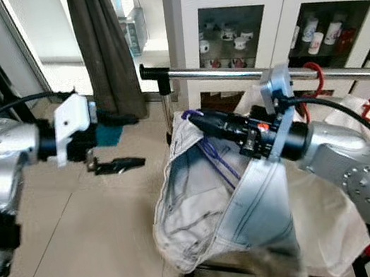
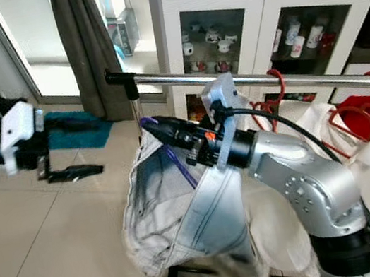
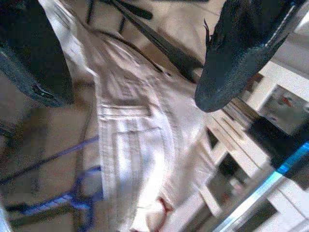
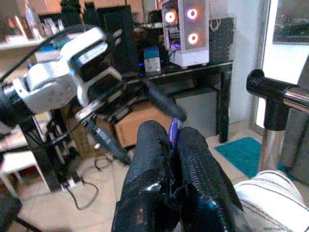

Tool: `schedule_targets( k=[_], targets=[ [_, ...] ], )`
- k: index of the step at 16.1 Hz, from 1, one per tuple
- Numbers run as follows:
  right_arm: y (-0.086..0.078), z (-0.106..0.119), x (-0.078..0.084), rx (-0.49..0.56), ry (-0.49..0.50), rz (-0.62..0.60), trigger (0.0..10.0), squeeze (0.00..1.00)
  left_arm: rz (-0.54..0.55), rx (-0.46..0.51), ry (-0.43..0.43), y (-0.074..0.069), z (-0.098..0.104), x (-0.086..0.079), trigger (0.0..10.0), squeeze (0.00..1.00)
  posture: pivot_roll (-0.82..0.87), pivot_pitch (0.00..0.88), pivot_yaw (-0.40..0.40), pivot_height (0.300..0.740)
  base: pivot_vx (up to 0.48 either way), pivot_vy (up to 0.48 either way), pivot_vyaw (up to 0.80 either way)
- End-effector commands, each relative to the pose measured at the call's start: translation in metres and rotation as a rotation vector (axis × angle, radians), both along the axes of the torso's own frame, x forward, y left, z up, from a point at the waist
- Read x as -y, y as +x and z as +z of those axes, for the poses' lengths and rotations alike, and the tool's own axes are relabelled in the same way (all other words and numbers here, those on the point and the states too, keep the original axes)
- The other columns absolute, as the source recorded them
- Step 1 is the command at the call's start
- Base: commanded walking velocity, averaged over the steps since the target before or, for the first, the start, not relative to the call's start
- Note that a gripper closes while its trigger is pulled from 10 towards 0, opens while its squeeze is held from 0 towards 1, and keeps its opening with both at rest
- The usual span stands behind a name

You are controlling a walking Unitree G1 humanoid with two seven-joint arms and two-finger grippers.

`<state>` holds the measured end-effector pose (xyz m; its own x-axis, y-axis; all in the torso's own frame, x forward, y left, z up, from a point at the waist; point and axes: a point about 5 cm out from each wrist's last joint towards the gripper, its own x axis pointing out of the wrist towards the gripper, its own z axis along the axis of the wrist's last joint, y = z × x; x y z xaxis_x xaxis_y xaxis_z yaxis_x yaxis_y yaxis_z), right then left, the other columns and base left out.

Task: Hang hanger

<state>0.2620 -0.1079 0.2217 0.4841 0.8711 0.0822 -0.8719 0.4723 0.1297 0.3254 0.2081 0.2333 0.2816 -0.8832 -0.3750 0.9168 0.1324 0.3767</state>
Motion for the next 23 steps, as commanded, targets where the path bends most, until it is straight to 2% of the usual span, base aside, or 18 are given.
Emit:
schedule_targets(
  k=[1, 3, 6, 9, 11, 16, 18, 20, 23],
  targets=[
    [0.0, 0.002, -0.001, 0.024, -0.037, -0.028, 0.0, 0.0, 0.011, 0.028, -0.014, 0.005, 0.004, 0.003, 10.0, 0.0, -0.07, 0.0, 0.0, 0.74, 0.0, 0.0, 0.0],
    [0.012, -0.01, 0.008, -0.009, -0.098, -0.188, 0.0, 0.0, 0.019, 0.039, -0.04, 0.007, -0.004, 0.009, 10.0, 0.0, -0.08, 0.0, -0.003, 0.74, 0.0, 0.0, 0.0],
    [0.019, -0.024, 0.016, -0.049, -0.121, -0.3, 0.0, 0.0, 0.008, 0.032, -0.066, 0.005, -0.019, 0.019, 10.0, 0.0, -0.09, 0.0, -0.008, 0.74, 0.0, 0.0, 0.0],
    [0.023, -0.036, 0.024, -0.077, -0.158, -0.381, 0.0, 0.0, -0.001, 0.028, -0.08, 0.005, -0.022, 0.025, 10.0, 0.0, -0.1, 0.0, -0.003, 0.74, 0.0, 0.0, 0.0],
    [0.024, -0.051, 0.039, -0.116, -0.215, -0.491, 0.0, 0.0, -0.002, 0.02, -0.098, 0.003, -0.03, 0.031, 10.0, 0.0, -0.12, 0.0, 0.006, 0.74, 0.0, 0.0, 0.0],
    [0.014, -0.079, 0.053, -0.14, -0.344, -0.52, 0.0, 0.0, 0.009, -0.013, -0.115, -0.004, -0.048, 0.039, 10.0, 0.0, -0.13, 0.0, 0.019, 0.74, 0.0, 0.0, 0.0],
    [0.011, -0.078, 0.05, -0.124, -0.332, -0.467, 0.0, 0.0, 0.011, -0.024, -0.111, -0.007, -0.052, 0.038, 10.0, 0.0, -0.13, 0.012, 0.02, 0.74, 0.0, 0.0, 0.0],
    [-0.003, -0.068, 0.036, -0.059, -0.304, -0.247, 0.0, 0.0, 0.031, -0.041, -0.092, -0.008, -0.057, 0.033, 10.0, 0.0, -0.13, 0.03, 0.016, 0.74, 0.0, 0.0, 0.0],
    [-0.016, -0.06, 0.026, -0.033, -0.3, -0.021, 0.0, 0.0, 0.024, -0.059, -0.077, -0.017, -0.06, 0.03, 10.0, 0.0, -0.12, 0.041, 0.007, 0.74, 0.0, 0.0, 0.0]
  ],
)
